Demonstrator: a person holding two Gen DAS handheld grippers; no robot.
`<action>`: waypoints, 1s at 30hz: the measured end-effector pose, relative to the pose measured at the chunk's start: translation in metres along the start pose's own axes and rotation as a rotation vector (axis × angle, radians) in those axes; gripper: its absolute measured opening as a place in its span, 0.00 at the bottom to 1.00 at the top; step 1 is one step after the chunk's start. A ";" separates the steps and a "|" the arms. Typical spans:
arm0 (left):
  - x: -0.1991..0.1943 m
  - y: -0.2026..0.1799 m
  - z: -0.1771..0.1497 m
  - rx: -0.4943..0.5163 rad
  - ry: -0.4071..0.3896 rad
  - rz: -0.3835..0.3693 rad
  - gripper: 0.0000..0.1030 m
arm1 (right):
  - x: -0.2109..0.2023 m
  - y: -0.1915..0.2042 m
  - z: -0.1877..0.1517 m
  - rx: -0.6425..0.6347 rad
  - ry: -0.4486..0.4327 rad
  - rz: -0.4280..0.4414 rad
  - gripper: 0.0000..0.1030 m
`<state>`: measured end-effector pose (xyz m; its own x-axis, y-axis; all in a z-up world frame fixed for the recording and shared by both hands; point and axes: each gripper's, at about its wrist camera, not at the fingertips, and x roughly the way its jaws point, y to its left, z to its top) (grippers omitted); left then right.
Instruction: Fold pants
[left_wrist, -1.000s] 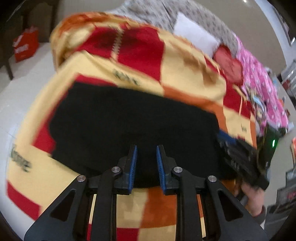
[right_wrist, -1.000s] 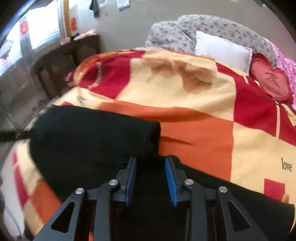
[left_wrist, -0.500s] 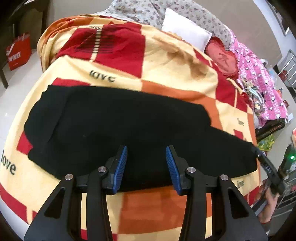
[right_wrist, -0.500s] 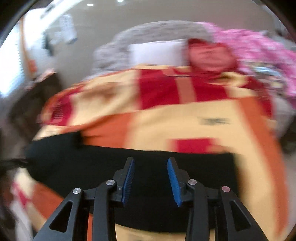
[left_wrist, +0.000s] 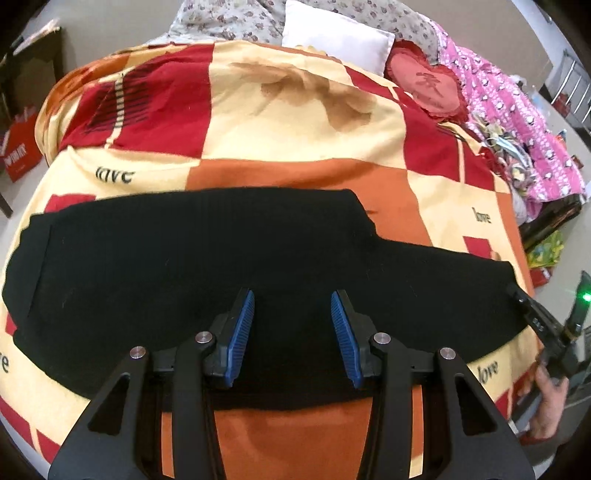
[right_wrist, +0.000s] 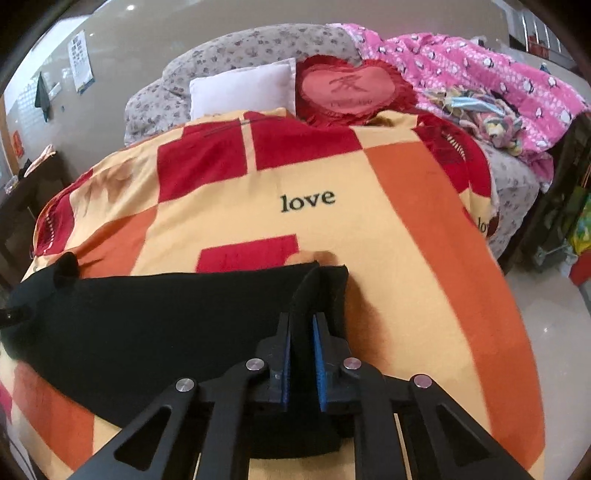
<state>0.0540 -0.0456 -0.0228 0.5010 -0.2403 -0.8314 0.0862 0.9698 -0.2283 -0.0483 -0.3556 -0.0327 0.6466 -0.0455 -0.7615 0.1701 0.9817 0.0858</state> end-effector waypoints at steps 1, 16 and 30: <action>0.001 -0.004 0.000 0.006 -0.009 0.016 0.40 | -0.001 0.002 0.000 -0.012 0.001 -0.009 0.09; 0.004 -0.063 0.003 0.108 -0.014 -0.018 0.43 | -0.039 -0.001 -0.009 0.040 -0.012 0.046 0.34; 0.049 -0.176 0.021 0.328 0.113 -0.229 0.68 | -0.047 -0.036 -0.039 0.157 0.019 0.114 0.44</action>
<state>0.0818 -0.2272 -0.0126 0.3409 -0.4368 -0.8325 0.4632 0.8486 -0.2556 -0.1139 -0.3812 -0.0249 0.6546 0.0691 -0.7528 0.2112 0.9395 0.2698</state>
